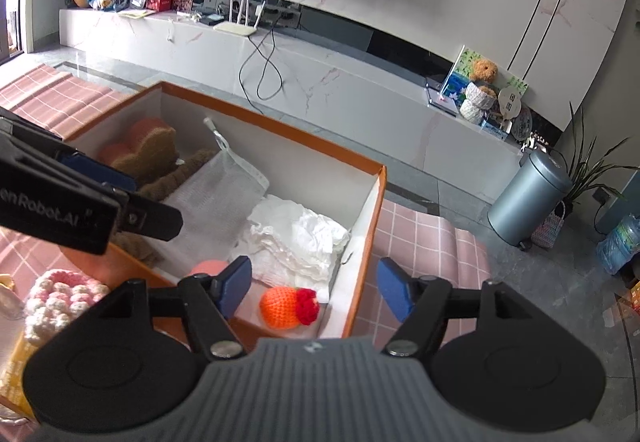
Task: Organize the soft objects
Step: 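Open both tools to drop the sponge and knit ball into the box, then grasp the cream drawstring pouch with the left tool while the right tool grasps the yellow snack packet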
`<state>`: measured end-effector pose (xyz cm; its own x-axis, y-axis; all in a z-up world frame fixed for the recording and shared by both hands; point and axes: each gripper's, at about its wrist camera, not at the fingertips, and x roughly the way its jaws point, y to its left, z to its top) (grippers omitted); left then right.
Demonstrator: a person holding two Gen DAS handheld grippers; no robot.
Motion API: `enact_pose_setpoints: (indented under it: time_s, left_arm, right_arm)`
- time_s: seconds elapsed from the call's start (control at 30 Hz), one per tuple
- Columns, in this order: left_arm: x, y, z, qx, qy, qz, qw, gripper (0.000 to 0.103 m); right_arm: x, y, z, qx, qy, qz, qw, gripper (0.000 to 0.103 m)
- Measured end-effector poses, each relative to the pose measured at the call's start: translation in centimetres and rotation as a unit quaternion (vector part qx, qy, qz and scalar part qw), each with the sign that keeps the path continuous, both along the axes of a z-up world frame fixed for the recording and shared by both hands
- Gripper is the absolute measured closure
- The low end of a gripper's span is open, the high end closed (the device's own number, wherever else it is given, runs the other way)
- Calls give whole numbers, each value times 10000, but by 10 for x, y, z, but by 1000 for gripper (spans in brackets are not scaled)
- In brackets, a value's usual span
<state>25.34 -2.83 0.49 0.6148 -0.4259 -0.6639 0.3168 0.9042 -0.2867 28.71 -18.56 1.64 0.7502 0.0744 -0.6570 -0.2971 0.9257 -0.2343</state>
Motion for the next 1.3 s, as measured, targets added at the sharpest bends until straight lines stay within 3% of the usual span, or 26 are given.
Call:
enact_pose_setpoints:
  time_s: [0.2, 0.37, 0.5, 0.7, 0.87, 1.17, 1.3]
  left_arm:
    - [-42, 12, 19, 62, -430, -25, 9991, 39]
    - [-82, 27, 27, 86, -857, 44, 9963, 39]
    - [-113, 42, 21, 239, -1241, 362, 9913, 39]
    - [-147, 71, 0, 368, -1362, 846, 9864, 39]
    - [-161, 91, -22, 608, -1098, 1179, 9851, 39]
    - [-179, 123, -60, 374, -164, 1359, 9899, 41]
    - [-181, 127, -68, 302, -51, 1361, 9902, 40]
  right_arm:
    - [-41, 13, 5, 194, -229, -2, 9995, 34]
    - [-80, 20, 7, 679, -394, -100, 9969, 34]
    - [-111, 23, 4, 1095, -541, -235, 9922, 34]
    - [-147, 39, -21, 1433, -403, -353, 9882, 34]
    - [-163, 55, -51, 1484, -7, -352, 9883, 34]
    - [-166, 73, -71, 1369, 418, -133, 9896, 38]
    - [-164, 80, -74, 1403, 525, -23, 9887, 40]
